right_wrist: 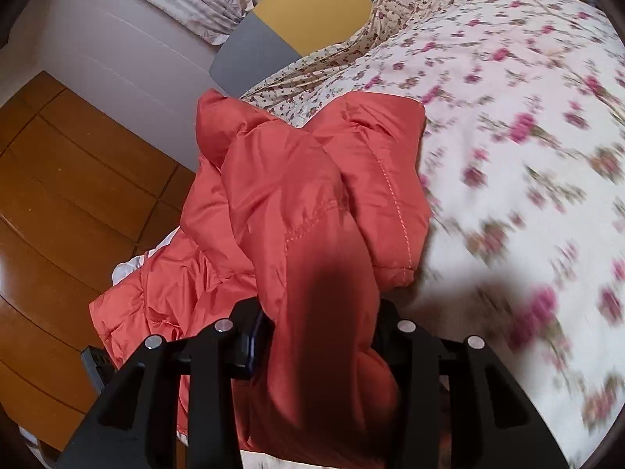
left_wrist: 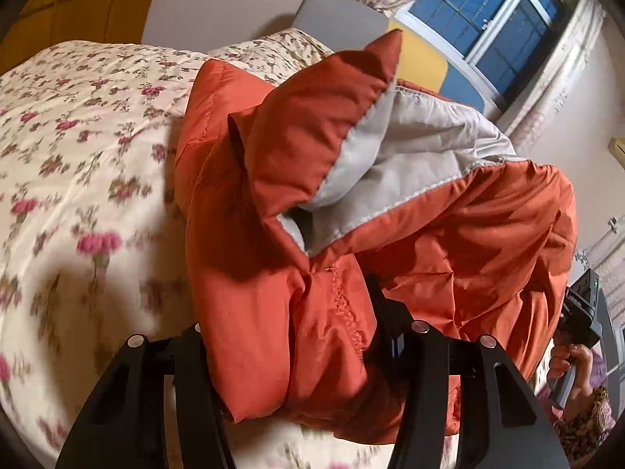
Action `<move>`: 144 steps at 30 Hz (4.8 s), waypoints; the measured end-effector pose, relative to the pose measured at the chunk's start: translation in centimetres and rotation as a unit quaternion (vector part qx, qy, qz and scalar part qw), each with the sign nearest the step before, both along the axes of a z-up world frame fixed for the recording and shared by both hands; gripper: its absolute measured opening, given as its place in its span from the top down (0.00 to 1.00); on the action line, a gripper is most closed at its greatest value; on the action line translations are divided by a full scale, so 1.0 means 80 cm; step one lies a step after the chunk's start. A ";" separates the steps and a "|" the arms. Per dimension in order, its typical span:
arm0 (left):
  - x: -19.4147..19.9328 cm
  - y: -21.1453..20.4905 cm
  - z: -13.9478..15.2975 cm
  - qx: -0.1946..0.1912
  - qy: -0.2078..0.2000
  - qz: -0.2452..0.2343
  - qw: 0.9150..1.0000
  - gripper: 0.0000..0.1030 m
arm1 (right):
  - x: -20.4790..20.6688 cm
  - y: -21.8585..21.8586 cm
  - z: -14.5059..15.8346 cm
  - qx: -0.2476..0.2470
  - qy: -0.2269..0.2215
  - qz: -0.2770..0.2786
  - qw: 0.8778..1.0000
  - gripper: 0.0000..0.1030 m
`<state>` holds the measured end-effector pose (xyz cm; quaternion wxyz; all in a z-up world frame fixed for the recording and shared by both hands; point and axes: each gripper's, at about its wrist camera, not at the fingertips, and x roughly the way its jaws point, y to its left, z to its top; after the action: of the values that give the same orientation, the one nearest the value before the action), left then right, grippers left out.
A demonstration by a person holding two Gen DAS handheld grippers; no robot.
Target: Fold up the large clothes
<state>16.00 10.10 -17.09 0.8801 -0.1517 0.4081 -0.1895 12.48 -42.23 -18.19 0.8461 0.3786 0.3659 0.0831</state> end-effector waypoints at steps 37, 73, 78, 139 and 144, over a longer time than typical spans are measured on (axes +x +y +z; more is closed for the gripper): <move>-0.012 -0.017 0.062 0.039 -0.109 -0.046 0.992 0.68 | 0.020 0.069 0.088 -0.275 -0.052 0.072 0.957 0.79; 0.188 -0.046 0.106 0.057 -0.156 0.187 0.968 0.78 | 0.212 0.028 0.091 -0.299 -0.046 -0.093 0.948 0.87; 0.213 -0.060 0.083 0.094 -0.153 0.194 0.964 0.78 | 0.245 0.022 0.060 -0.301 -0.005 -0.093 0.949 0.86; 0.200 -0.209 0.011 0.165 -0.071 0.004 0.984 0.07 | 0.253 0.137 0.009 -0.301 -0.003 0.019 0.953 0.36; 0.174 -0.196 0.037 0.187 -0.077 0.020 0.979 0.06 | 0.248 0.139 0.012 -0.306 -0.006 0.015 0.952 0.35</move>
<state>29.95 -5.54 -14.11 0.9254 0.0225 0.3641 -0.1029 32.32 -31.14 -17.21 0.9220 0.0962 0.3746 -0.0183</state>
